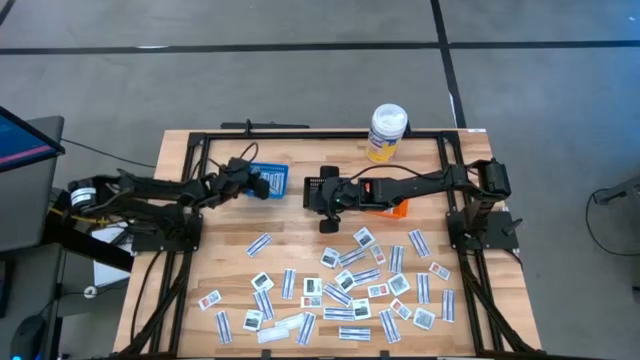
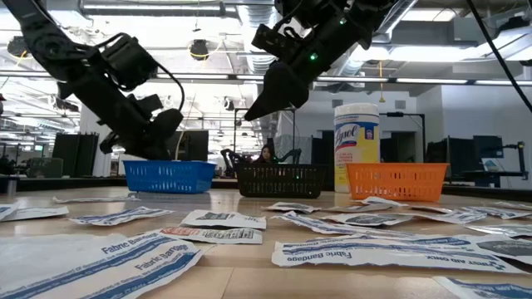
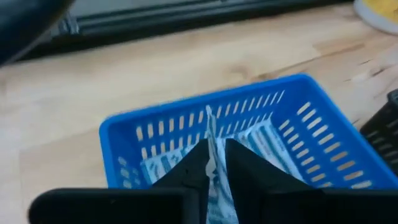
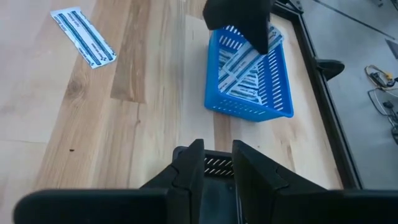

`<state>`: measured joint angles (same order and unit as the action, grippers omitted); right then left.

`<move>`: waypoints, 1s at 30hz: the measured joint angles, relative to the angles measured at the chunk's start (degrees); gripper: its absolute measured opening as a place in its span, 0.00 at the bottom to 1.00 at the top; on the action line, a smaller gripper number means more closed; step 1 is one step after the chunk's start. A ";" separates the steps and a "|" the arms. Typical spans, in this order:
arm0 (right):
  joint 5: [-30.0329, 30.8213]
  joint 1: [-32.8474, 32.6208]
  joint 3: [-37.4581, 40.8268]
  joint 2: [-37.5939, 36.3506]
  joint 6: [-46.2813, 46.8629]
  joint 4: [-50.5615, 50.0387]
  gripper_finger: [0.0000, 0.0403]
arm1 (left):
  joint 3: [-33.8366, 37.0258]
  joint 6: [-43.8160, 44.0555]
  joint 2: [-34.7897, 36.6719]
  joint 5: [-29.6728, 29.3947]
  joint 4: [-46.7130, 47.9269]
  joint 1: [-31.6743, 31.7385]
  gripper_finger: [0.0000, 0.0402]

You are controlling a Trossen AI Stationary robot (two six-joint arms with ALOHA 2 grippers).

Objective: Pick & Place First Aid Supplies
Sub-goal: Put the bandage into the blue container

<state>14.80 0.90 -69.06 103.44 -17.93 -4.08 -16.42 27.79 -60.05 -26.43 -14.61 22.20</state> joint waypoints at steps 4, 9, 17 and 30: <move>-0.15 0.00 0.00 0.00 0.00 -0.02 0.19 | 0.02 -7.56 1.40 -0.15 -2.93 0.07 0.17; -0.17 -0.02 0.00 0.00 0.00 -0.09 0.19 | -0.03 -13.82 5.94 5.75 -3.52 -0.10 0.16; -0.36 -0.02 0.00 -0.02 0.00 -0.19 0.19 | -0.07 -15.57 7.09 9.76 -3.42 -0.08 0.06; -0.39 0.00 0.00 -0.02 0.00 -0.20 0.19 | -0.07 -20.45 7.08 20.18 -3.41 -0.70 0.05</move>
<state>14.41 0.90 -69.06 103.42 -17.93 -4.27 -16.49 7.34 -52.97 -6.25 -18.02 21.51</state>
